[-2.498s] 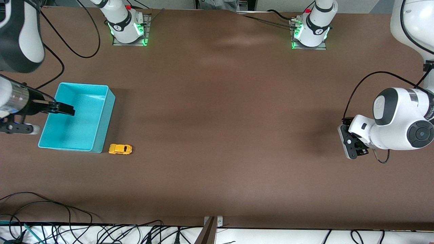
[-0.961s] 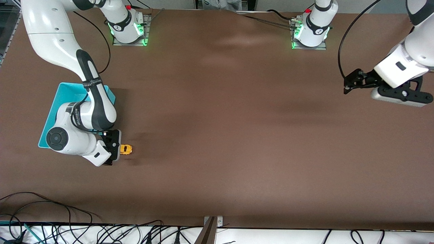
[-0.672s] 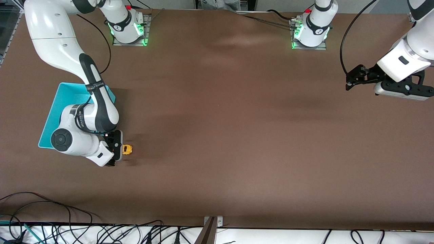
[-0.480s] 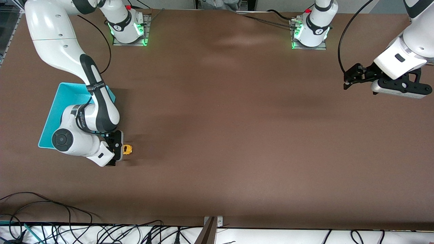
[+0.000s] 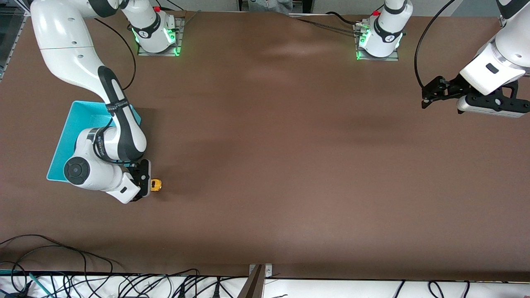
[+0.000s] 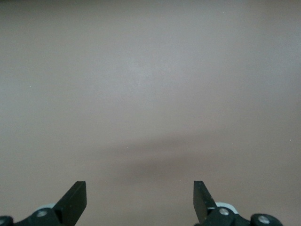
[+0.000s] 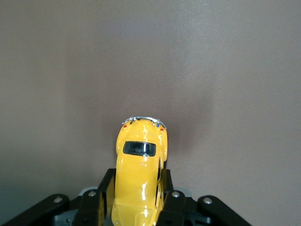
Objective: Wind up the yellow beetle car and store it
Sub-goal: 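Grasp the car with the right gripper and lift it over the bin, then lower the car into the cyan bin and open the right gripper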
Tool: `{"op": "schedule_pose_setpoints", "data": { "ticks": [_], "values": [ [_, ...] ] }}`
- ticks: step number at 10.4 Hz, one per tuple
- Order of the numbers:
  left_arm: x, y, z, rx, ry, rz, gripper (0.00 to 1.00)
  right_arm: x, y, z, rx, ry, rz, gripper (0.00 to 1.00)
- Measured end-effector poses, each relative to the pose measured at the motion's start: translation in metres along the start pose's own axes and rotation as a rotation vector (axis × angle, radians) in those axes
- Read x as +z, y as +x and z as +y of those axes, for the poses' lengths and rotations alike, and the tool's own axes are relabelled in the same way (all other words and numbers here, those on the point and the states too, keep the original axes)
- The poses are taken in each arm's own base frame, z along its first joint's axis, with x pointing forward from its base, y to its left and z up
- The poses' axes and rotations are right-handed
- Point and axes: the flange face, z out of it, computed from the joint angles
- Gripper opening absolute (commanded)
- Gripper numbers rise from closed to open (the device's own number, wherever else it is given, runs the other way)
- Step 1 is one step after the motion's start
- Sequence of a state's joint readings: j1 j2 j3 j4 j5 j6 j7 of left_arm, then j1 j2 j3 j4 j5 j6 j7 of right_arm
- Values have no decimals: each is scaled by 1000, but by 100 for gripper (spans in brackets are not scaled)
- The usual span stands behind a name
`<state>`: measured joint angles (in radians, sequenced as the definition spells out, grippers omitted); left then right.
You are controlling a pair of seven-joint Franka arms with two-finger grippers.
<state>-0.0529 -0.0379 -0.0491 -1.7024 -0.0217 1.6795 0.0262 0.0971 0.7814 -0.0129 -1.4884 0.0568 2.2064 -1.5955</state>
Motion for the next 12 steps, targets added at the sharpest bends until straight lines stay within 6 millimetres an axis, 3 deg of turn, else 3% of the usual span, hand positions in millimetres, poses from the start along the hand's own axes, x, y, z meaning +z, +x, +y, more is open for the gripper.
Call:
{"op": "schedule_pose_setpoints", "data": {
  "ticks": [2, 3, 7, 8, 10, 12],
  "values": [
    [1, -1, -2, -6, 0, -13, 100, -9, 0, 3, 4, -19, 1, 0],
    [1, -2, -7, -16, 0, -17, 100, -26, 2, 5, 14, -36, 3, 0],
    [2, -8, -25, -51, -2, -63, 100, -129, 2, -14, 81, 5, 6, 0],
    [2, -10, -21, -44, -3, -78, 100, -152, -12, -23, 120, 27, -6, 0],
    [-8, -9, -20, -42, -2, -67, 100, -183, -64, -42, 201, 53, -46, 0],
    [-10, -10, -21, -43, -2, -69, 100, -173, -115, -62, 256, 73, -67, 0]
  ]
}}
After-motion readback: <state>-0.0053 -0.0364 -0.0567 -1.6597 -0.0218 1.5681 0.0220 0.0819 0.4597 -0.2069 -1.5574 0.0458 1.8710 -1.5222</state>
